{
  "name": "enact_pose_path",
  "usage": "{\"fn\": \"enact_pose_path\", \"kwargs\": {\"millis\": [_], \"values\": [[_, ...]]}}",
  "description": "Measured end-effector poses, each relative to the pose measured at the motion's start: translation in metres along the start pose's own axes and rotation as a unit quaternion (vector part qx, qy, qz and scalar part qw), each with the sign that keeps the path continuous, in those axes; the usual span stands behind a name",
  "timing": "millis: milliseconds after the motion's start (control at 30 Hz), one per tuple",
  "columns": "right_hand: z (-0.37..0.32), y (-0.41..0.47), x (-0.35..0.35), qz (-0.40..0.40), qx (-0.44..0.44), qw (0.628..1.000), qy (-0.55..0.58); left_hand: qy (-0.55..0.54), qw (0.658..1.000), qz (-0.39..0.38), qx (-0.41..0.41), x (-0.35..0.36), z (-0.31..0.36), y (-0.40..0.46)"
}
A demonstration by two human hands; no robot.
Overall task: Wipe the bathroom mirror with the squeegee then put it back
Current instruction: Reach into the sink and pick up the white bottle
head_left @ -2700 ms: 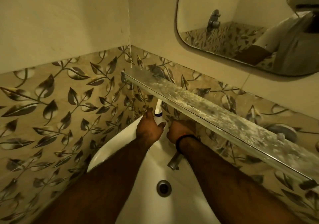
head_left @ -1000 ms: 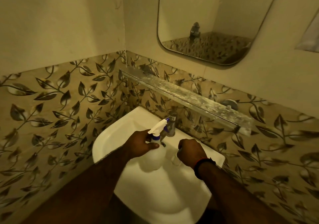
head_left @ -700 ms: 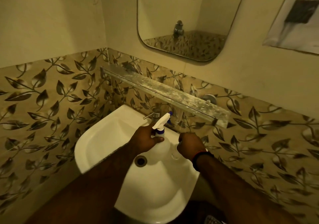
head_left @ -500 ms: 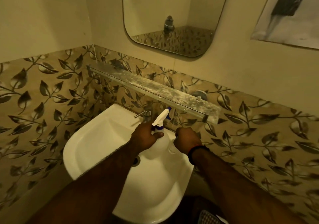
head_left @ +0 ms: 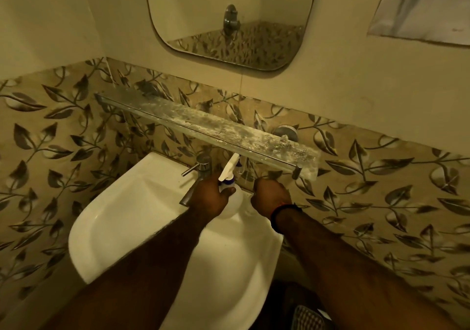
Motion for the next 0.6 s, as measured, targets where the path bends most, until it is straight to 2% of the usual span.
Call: {"fn": "enact_pose_path", "kwargs": {"millis": [600], "values": [[0.004, 0.017, 0.026, 0.02, -0.019, 1.0, 0.004, -0.007, 1.0, 0.004, -0.001, 0.015, -0.005, 0.009]]}}
Point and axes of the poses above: each hand's wrist, its own y-axis towards the middle knuckle, its own x-axis out of the palm, z = x × y, the point moved 1 cm from there along y, towards the middle knuckle, and after that the axes turned 5 degrees about -z, right-handed, at the moved point
